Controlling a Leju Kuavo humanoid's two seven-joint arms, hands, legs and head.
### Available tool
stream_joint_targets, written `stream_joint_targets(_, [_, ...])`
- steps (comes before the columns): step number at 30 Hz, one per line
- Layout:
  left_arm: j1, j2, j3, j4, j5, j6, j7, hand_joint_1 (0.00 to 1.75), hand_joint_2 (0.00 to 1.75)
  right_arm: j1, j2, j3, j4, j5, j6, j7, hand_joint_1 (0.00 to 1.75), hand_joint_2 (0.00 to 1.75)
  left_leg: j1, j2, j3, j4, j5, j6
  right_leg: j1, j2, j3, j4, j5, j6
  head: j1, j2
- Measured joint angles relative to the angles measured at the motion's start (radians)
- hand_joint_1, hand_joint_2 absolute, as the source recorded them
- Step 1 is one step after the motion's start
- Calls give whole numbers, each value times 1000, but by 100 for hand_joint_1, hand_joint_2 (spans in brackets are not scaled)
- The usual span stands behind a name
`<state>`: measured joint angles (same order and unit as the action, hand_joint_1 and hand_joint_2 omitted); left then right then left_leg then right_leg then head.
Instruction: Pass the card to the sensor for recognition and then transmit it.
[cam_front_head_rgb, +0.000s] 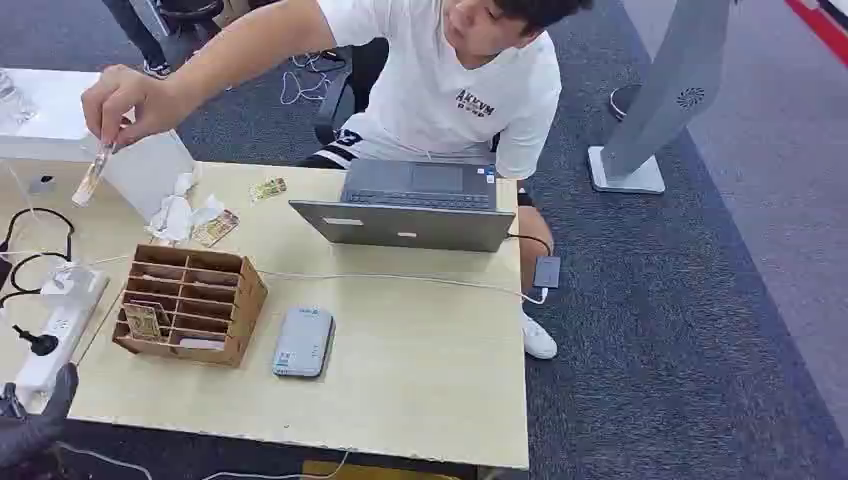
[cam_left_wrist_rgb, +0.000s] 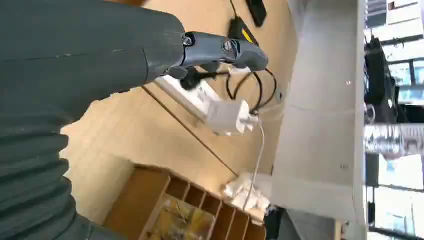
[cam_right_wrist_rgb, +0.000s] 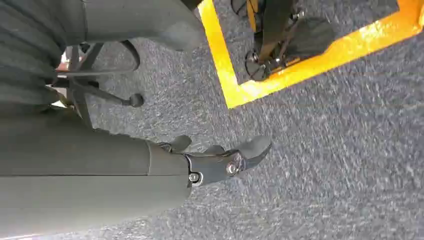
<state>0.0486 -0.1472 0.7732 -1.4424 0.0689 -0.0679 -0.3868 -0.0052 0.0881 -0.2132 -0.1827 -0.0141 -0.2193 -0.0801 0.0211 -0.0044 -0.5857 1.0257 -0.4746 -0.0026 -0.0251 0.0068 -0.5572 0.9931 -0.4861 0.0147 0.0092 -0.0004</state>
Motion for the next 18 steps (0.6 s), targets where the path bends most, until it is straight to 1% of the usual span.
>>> stream_joint_targets(8, [-110,76,-183,-7,-202,81,69,0,175,-4,0,18,0,30,19,14,0,175,0,0,0,0,0,0,0,0,0,0,0,0,0,0])
stream_joint_targets(11, [-147,112,-250,-18,-277,108,98,0,175,-6,0,26,0,38,21,21,0,175,0,0,0,0,0,0,0,0,0,0,1,0,0,0])
stream_joint_targets(14, [-164,148,-317,-42,-357,137,128,0,175,-6,0,31,0,50,22,26,0,175,0,0,0,0,0,0,0,1,0,1,1,0,0,0])
stream_joint_targets(18, [-165,193,-385,-84,-457,173,167,0,175,-6,3,35,0,54,29,29,0,175,0,0,0,0,0,0,0,1,0,1,1,0,0,0])
